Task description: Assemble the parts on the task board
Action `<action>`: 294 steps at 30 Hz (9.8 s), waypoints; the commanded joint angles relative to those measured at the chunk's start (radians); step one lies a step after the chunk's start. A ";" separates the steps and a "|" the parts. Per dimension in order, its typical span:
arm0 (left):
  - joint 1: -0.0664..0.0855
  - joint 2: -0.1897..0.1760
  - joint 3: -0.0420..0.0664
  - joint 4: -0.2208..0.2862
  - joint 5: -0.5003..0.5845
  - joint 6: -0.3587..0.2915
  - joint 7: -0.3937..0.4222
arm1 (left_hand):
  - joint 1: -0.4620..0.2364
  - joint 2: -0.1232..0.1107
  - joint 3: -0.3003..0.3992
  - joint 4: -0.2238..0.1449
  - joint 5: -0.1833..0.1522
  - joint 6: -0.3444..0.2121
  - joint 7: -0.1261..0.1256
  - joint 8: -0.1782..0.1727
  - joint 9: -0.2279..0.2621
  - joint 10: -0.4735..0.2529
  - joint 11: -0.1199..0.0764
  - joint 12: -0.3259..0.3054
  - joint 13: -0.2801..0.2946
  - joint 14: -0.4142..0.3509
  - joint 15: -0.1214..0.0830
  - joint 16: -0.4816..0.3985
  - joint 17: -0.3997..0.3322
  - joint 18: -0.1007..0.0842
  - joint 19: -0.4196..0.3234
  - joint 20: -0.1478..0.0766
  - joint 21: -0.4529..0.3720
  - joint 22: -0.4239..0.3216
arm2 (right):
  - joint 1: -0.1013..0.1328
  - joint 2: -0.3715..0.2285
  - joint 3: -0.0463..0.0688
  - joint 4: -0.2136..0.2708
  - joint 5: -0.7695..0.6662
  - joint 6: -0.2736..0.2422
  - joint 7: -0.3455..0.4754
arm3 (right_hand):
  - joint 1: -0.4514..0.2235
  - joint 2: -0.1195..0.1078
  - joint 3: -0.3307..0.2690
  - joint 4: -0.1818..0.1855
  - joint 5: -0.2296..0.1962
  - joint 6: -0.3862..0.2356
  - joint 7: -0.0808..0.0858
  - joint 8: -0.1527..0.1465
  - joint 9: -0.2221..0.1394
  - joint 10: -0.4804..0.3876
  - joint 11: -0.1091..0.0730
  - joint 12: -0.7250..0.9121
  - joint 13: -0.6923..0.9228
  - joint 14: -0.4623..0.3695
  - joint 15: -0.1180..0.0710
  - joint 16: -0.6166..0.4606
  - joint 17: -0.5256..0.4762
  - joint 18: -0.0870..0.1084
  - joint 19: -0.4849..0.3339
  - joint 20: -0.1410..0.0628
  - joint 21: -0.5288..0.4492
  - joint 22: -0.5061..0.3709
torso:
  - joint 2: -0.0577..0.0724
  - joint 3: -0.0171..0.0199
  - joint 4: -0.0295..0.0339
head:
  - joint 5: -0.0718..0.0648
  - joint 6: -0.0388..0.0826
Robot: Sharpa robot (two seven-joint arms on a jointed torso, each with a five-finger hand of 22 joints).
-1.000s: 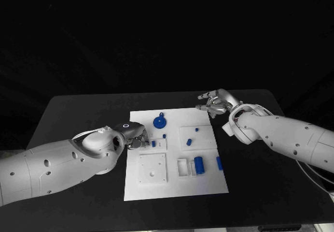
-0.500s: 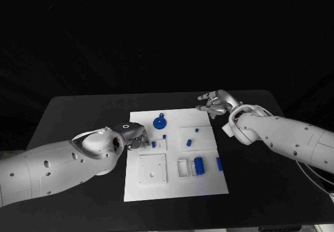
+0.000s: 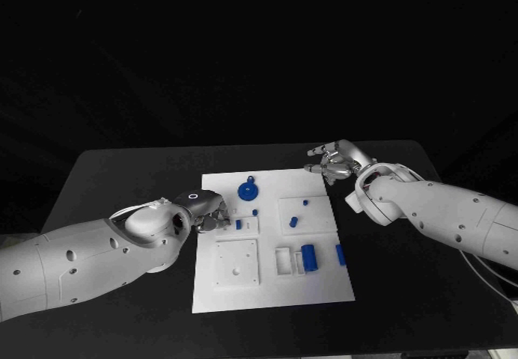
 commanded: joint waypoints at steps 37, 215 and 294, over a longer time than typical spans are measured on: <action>-0.002 -0.035 0.001 -0.009 0.107 -0.077 0.039 | -0.034 -0.085 0.035 -0.004 -0.029 0.023 -0.009 0.005 0.003 0.023 -0.003 -0.044 -0.004 0.020 0.000 -0.032 0.024 0.007 0.025 -0.003 -0.031 0.016 | -0.003 0.003 0.000 -0.003 -0.002 0.014 0.010 | -0.013 -0.002 0.005 -0.003 0.007 0.004 -0.001 -0.001 0.001 0.004 -0.004 0.001 0.000 0.004 -0.002 0.001 0.000 0.013 0.036 -0.002 0.001 0.033 | -0.001 0.0007 0.0000 | 0.016 0.007; 0.032 -0.268 -0.002 0.110 0.362 0.010 0.061 | 0.021 -0.175 -0.059 -0.124 -0.110 0.110 -0.022 0.004 0.030 0.233 0.005 -0.656 -0.226 0.070 0.000 -0.154 0.034 0.004 0.012 -0.005 -0.018 -0.017 | -0.053 0.024 0.000 -0.015 -0.007 0.032 0.016 | -0.009 0.000 0.017 -0.017 0.007 0.019 -0.002 0.000 0.002 0.006 -0.005 0.005 0.006 0.006 -0.002 0.003 0.004 0.012 0.036 -0.003 0.005 0.033 | -0.035 -0.0065 0.0173 | 0.249 -0.034; -0.203 -0.181 -0.004 0.265 0.115 0.214 -0.364 | -0.410 -0.368 -0.140 0.176 -0.239 0.175 -0.053 0.008 0.156 0.315 -0.010 -0.631 -0.191 0.115 -0.012 -0.166 0.086 -0.005 0.073 -0.018 -0.072 -0.004 | -0.109 0.047 -0.001 -0.033 -0.013 0.052 0.017 | -0.025 0.007 0.019 -0.038 0.008 0.018 -0.001 0.000 0.002 0.006 -0.005 0.007 0.008 0.005 -0.002 0.006 0.006 0.012 0.035 -0.003 0.005 0.034 | -0.078 -0.0089 0.0350 | 0.216 -0.113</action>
